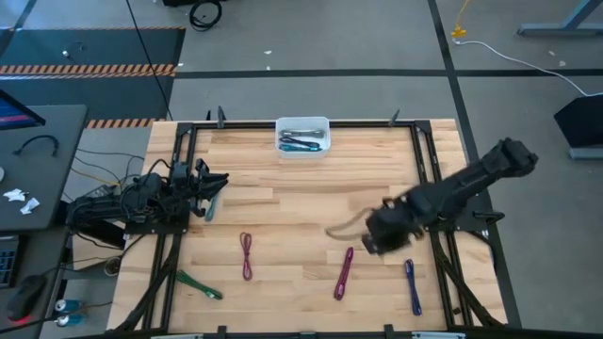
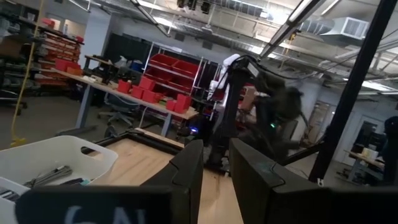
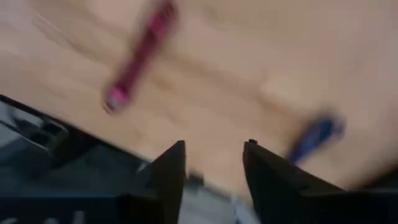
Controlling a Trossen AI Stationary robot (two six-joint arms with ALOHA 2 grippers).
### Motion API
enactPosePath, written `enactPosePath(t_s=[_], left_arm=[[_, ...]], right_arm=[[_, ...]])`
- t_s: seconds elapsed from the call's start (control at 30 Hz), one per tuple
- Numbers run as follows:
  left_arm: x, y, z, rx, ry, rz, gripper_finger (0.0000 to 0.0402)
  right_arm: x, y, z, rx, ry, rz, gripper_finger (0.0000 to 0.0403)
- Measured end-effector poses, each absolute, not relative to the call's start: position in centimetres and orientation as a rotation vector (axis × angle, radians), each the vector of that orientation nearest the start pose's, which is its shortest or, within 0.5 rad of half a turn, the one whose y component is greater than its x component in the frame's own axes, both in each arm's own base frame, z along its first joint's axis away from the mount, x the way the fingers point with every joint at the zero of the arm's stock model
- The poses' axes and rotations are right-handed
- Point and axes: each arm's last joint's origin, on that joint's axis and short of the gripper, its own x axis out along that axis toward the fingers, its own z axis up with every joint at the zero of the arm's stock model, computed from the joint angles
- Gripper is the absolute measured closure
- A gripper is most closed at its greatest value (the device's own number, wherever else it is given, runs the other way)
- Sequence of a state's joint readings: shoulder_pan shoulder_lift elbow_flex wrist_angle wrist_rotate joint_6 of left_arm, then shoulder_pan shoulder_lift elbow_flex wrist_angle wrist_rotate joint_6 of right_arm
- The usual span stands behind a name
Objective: Pick and place USB-C Cables
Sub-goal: Put the violet charger cable into the white bin
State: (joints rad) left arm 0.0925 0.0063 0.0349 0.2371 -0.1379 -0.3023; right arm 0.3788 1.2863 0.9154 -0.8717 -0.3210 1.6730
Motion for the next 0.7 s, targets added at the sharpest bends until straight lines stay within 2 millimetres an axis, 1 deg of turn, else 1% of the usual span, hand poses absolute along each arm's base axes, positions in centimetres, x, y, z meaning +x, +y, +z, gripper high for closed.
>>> enactPosePath(t_s=[0.07,0.17,0.27,0.33,0.43,0.57,0.7], left_arm=[[9.2,1.2,19.7,-0.306,-0.298,0.187,0.0315],[9.2,1.2,19.7,-0.306,-0.296,0.187,0.0316],[9.2,1.3,19.7,-0.305,-0.29,0.188,0.032],[9.2,1.3,19.6,-0.305,-0.28,0.19,0.0323],[9.2,1.3,19.4,-0.305,-0.258,0.193,0.0323],[9.3,1.3,19.2,-0.305,-0.242,0.197,0.0323],[9.3,1.3,19.2,-0.307,-0.246,0.215,0.0327]], right_arm=[[19.7,11.0,22.5,1.396,1.527,-0.629,0.0208],[18.3,13.2,21.2,1.425,1.66,-0.709,0.0171],[17.4,14.6,19.7,1.416,1.687,-0.765,0.0157],[17.0,15.2,18.6,1.42,1.683,-0.788,0.0159],[16.5,15.9,16.7,1.437,1.691,-0.801,0.0173],[15.9,16.2,14.5,1.421,1.703,-0.861,0.0198],[15.5,16.3,12.5,1.401,1.713,-0.858,0.0228]])
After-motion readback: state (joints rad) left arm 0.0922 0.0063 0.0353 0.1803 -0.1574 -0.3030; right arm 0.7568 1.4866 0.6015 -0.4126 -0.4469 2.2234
